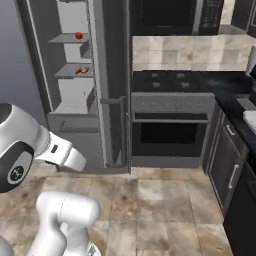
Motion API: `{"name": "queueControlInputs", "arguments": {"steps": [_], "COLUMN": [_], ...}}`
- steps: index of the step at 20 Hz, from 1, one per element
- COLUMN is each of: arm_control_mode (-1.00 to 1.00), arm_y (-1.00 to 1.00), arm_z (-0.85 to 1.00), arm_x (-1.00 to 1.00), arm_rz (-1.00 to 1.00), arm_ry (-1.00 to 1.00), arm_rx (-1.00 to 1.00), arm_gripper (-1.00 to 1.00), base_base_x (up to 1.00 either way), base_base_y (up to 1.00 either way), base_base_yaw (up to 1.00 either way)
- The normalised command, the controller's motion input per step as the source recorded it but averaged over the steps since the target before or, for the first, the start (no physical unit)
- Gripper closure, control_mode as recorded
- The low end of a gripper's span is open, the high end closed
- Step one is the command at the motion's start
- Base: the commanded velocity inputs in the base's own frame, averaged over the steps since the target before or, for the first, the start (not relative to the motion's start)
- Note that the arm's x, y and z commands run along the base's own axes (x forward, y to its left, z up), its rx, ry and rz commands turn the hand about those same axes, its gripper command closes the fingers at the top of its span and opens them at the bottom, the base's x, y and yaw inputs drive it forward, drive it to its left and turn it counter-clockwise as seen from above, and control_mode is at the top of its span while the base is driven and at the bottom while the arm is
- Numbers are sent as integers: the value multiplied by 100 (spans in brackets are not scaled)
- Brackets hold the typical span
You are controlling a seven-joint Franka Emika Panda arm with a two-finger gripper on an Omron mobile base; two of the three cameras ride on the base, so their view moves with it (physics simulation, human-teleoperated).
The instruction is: Place one tomato and one chicken drumstick in each tupperware on the nearby counter, to pack two identical lunches.
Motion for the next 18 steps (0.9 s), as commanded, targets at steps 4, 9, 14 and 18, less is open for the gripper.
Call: {"name": "queueControlInputs", "arguments": {"steps": [4,9,14,18], "arm_control_mode": [100,100,100,100], "arm_y": [0,0,0,0], "arm_z": [0,0,0,0], "arm_x": [0,0,0,0], "arm_rz": [0,0,0,0], "arm_ry": [0,0,0,0], "arm_rx": [0,0,0,0], "arm_gripper": [-100,-100,-100,-100], "base_base_x": [0,4,10,23], "base_base_y": [77,98,80,1], "base_base_yaw": [48,38,33,9]}}
